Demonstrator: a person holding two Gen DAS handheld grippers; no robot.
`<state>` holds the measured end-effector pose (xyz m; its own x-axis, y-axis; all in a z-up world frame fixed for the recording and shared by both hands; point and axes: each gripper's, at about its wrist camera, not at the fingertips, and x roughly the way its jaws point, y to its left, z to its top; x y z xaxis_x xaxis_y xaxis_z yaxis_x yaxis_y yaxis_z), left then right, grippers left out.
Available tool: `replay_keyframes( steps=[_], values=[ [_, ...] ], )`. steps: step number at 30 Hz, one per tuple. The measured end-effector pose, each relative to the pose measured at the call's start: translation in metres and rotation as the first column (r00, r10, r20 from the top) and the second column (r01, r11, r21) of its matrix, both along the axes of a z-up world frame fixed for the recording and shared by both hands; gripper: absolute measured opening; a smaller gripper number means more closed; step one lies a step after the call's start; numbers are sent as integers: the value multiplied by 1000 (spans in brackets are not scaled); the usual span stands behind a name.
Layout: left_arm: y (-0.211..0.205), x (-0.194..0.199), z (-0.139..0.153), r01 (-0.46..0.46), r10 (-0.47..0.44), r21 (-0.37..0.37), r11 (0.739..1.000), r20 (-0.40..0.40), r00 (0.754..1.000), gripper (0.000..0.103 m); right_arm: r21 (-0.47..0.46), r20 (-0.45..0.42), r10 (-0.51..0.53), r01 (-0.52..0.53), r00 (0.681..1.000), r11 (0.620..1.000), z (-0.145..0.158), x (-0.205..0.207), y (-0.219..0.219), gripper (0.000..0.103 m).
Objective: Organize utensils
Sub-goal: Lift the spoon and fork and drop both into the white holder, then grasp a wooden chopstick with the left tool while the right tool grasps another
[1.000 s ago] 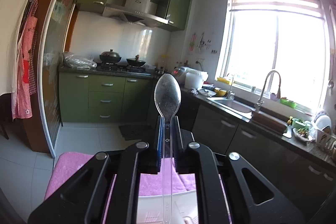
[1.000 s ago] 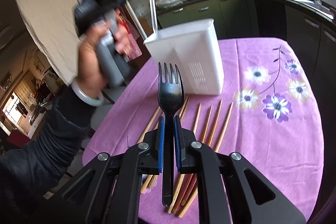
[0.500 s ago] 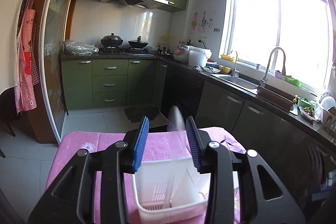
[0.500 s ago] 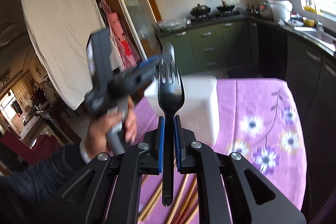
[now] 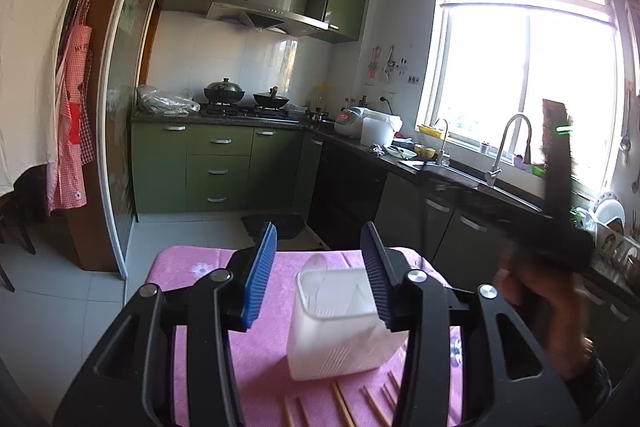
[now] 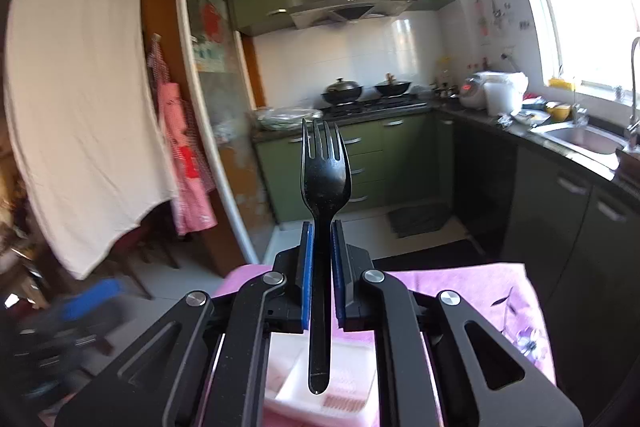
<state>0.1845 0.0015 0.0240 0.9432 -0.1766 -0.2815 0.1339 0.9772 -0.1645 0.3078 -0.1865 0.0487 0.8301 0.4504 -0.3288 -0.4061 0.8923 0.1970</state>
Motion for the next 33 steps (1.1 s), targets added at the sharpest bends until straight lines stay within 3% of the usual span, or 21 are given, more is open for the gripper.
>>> replay_keyframes(
  steps=[5,12,16,24,29,33],
  values=[
    [8,-14,-4,5,-5,-1,1000,-18,1000,43,-39,-28,-20,19,999,999,-30,17,11,10],
    [9,-15,-10,21,-22,-12,1000,-58,998,43,-92,-16,-40,38,999,995,-61,-4,15,10],
    [4,-18,-12,27,-27,-2,1000,-82,996,43,-105,-28,-41,37,999,994,-67,-12,11,22],
    [-5,-24,-15,31,-29,15,999,-160,987,43,-85,2,-48,48,999,995,-48,-63,-17,24],
    [-12,-19,-39,43,-27,46,998,-304,952,43,-91,-61,-46,40,997,995,-57,-100,-49,26],
    [-20,-3,-75,62,-13,88,994,-477,879,43,-135,-162,-41,19,986,991,-85,-118,-68,27]
  ],
)
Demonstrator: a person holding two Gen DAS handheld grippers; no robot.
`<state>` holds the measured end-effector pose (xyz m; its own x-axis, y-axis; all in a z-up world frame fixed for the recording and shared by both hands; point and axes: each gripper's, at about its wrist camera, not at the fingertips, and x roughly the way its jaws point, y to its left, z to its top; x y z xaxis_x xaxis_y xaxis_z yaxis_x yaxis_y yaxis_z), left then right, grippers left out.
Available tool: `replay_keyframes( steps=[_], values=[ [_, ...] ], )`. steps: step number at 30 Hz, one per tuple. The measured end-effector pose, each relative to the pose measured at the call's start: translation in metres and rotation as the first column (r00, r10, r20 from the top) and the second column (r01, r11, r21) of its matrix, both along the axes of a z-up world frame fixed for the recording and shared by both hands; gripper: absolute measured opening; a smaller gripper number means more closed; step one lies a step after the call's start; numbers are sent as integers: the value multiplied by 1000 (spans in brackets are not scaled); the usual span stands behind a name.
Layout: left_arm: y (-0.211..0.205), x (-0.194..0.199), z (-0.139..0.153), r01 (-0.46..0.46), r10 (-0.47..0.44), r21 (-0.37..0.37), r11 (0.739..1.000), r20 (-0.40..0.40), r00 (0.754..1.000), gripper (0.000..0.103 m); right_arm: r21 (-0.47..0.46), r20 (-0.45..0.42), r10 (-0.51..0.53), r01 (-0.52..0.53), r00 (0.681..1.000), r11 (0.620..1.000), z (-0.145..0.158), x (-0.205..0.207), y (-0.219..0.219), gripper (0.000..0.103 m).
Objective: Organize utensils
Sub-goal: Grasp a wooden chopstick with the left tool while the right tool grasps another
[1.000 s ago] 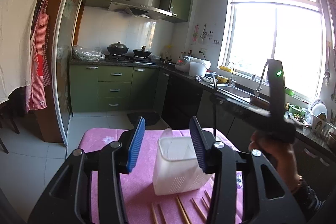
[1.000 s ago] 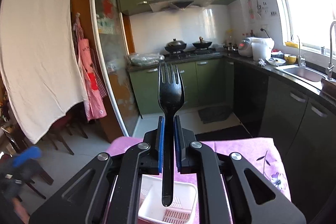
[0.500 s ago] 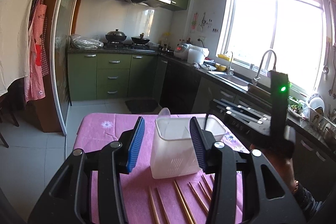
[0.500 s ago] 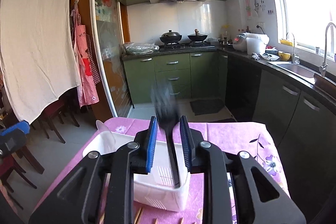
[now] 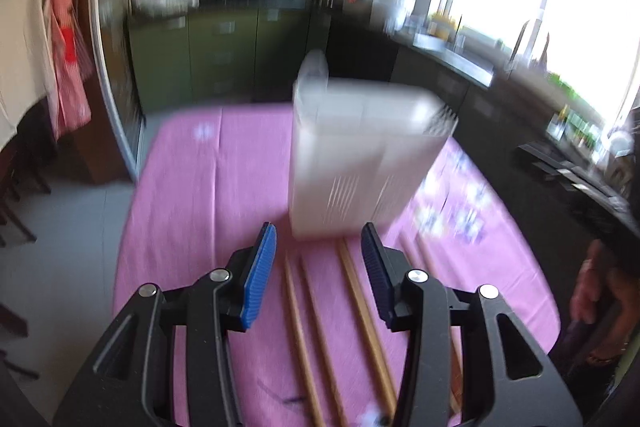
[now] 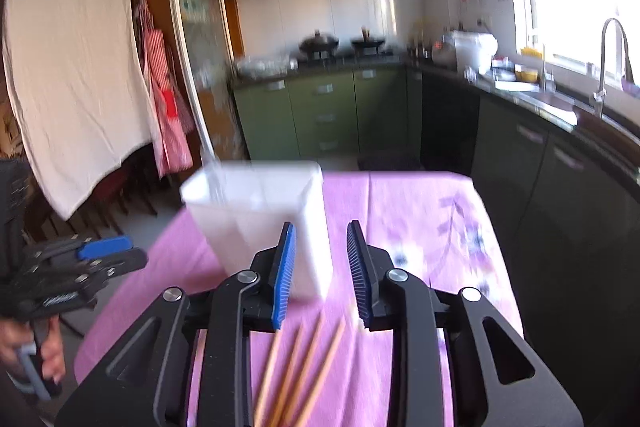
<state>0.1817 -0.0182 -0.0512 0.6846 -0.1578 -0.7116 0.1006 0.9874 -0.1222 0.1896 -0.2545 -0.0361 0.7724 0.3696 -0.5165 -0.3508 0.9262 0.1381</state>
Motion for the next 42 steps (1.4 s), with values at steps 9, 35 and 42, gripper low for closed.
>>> replay_keyframes(
  steps=[9,35,42],
  values=[
    [-2,29,-78,-7,29,69,998,-309,951,24,-27,-186,31,-36,982,999,-63,-2,-11,27],
    [-9,41,-103,-17,62,119,993,-387,920,6,-16,-301,71,-80,951,997,-86,10,-4,31],
    [-2,22,-66,-20,48,108,994,-262,964,6,-29,-399,83,-103,913,994,-103,32,5,31]
  ],
)
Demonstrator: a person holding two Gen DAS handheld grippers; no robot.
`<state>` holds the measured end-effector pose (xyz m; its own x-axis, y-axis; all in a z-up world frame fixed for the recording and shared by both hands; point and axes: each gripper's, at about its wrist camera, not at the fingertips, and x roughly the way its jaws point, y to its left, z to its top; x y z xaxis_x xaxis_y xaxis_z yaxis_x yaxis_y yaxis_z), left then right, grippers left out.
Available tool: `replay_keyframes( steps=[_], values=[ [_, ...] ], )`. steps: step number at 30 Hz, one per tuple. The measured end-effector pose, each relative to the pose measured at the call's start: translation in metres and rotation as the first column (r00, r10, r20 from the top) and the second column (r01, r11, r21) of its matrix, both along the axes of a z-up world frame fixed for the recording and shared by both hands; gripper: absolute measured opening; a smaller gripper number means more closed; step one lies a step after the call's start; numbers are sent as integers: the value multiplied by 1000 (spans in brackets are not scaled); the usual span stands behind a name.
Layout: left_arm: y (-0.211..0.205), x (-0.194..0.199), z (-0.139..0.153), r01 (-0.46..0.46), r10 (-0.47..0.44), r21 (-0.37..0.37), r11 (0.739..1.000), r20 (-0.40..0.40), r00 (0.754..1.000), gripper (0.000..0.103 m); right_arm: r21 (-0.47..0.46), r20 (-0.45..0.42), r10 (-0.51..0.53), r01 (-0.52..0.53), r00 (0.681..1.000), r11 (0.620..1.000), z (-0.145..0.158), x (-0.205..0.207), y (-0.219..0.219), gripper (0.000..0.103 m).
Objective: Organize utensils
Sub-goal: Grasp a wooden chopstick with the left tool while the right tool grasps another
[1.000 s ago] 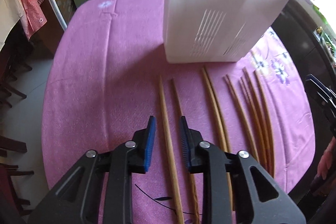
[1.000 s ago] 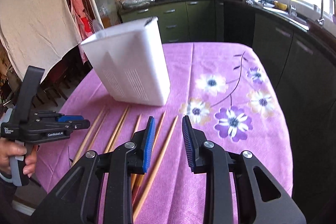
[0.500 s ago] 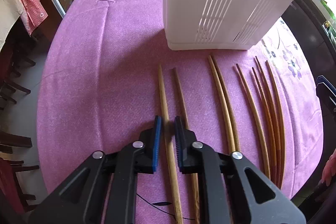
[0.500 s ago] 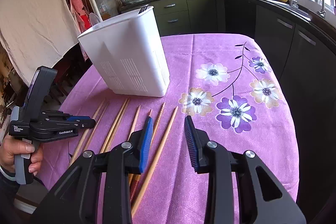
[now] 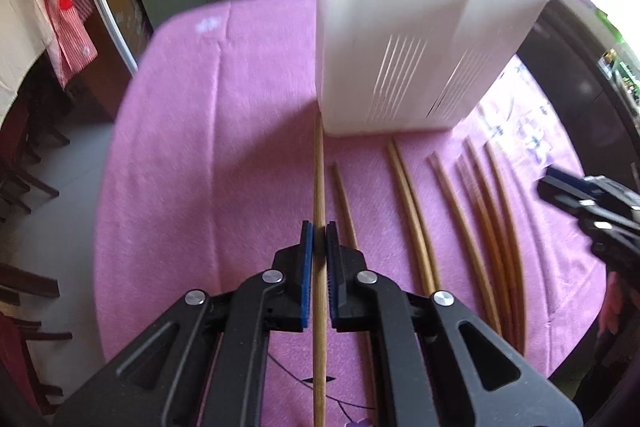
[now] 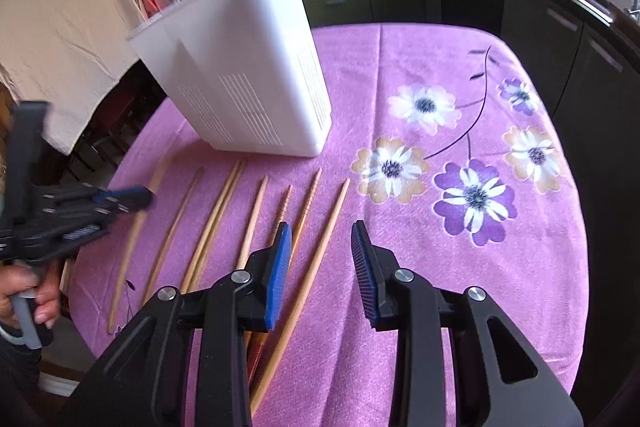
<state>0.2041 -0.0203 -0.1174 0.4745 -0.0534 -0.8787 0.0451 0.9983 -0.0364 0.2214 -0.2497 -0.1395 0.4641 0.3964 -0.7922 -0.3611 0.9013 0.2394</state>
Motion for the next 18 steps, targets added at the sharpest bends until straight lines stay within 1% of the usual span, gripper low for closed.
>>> replay_keyframes(
  steps=[3,5,6,10,11,13,18],
  values=[
    [3,-15,27,8,-7,-11,1000,93,996,6,-33,-38,-7,6,999,999,-10,10,6,31],
    [5,-24,39,11,-9,-15,1000,138,990,6,-55,-56,-10,7,998,998,-15,13,11,31],
    [7,-29,45,14,-11,-20,1000,159,987,6,-66,-67,-10,5,998,998,-18,15,13,29],
    [16,-48,68,21,-11,-39,999,248,969,6,-116,-85,-20,10,996,993,-28,17,23,27],
    [17,-52,72,22,-11,-36,999,267,964,6,-132,-86,-23,12,996,991,-29,17,26,24],
    [20,-60,80,24,-14,-30,999,303,953,6,-157,-88,-26,12,996,988,-32,18,32,22],
    [25,-72,85,51,-36,-37,998,330,943,6,-223,-70,-45,28,996,974,-34,19,43,21]
  ],
)
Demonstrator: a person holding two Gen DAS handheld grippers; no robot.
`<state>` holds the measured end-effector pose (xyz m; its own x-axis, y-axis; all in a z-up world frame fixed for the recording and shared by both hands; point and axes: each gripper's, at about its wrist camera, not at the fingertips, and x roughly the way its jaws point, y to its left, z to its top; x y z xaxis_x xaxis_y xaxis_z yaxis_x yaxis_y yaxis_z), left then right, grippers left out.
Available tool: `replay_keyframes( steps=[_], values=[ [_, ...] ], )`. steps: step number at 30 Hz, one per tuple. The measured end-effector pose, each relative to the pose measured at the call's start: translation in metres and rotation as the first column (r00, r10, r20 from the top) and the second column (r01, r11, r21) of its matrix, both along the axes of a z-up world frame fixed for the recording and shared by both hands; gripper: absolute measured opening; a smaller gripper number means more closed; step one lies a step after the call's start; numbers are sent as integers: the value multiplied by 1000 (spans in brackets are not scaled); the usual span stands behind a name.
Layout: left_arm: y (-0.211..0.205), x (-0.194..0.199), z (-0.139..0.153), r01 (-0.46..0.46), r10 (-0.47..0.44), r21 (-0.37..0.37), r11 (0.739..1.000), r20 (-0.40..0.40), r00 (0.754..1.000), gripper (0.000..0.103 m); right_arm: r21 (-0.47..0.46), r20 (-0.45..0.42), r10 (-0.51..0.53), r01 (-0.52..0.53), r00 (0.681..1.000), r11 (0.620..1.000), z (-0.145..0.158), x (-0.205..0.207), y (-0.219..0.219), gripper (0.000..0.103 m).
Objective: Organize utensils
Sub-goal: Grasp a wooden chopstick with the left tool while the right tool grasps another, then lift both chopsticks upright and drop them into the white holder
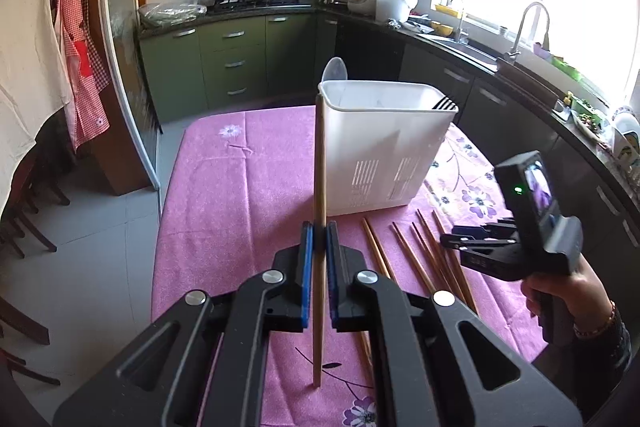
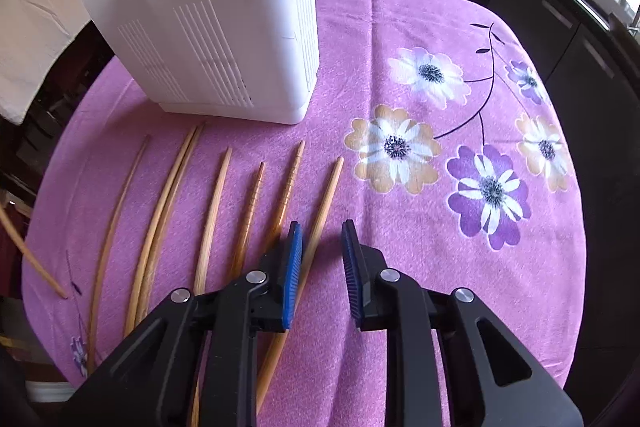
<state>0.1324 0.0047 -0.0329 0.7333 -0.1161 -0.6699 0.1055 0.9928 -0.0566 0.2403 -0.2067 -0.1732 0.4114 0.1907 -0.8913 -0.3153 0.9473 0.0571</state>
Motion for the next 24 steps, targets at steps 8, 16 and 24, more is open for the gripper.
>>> replay_keyframes(
  steps=[8,16,24],
  values=[
    [4,-12,2,14,-14,-2,1000,25,1000,6,4,10,-10,10,1000,1000,-1,5,9,7],
    [5,-16,5,13,-13,10,1000,26,1000,6,66,105,-17,11,994,998,41,-5,-11,6],
    [2,-16,7,21,-21,21,1000,24,999,6,169,303,-32,-20,952,985,124,-57,-41,6]
  ],
)
